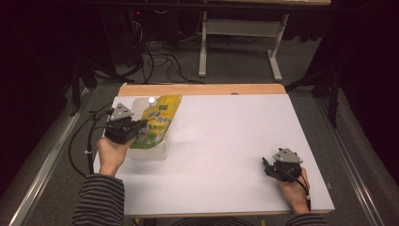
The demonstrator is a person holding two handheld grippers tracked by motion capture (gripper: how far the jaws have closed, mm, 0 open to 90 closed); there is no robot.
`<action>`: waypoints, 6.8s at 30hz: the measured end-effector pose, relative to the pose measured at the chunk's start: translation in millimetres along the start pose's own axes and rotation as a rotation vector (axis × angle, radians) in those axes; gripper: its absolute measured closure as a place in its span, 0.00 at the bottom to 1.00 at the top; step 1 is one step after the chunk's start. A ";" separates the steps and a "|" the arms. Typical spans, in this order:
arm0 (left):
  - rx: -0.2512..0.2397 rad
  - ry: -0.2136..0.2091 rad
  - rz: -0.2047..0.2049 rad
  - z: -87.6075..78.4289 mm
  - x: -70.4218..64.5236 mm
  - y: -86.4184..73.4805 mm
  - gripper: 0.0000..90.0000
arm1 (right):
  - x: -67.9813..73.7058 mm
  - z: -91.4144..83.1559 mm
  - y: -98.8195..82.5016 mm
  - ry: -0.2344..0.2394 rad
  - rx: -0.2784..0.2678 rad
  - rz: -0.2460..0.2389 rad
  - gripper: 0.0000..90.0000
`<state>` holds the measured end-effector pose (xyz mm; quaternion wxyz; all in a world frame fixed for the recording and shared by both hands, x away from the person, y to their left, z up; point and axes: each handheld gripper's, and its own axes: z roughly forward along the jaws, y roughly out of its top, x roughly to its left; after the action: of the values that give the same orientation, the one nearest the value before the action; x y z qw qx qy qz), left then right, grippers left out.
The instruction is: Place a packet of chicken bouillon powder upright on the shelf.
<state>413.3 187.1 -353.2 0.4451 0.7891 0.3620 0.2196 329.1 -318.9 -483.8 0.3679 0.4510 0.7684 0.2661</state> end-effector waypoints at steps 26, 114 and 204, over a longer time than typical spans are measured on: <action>0.021 0.010 -0.078 -3.1 19.9 -31.8 1.00 | -1.7 0.7 0.3 0.016 0.010 0.018 0.34; -0.062 0.119 -0.169 -56.9 -14.0 -70.2 0.52 | 1.5 0.1 0.2 -0.007 0.002 -0.004 0.33; -0.051 -0.088 -0.085 63.4 -132.7 -59.6 0.51 | -23.5 -8.6 -8.1 0.158 -0.110 0.221 0.34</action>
<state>348.1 71.3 -439.9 0.4895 0.7704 0.3695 0.1746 325.8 -344.1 -477.1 0.2989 0.4895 0.7249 0.3815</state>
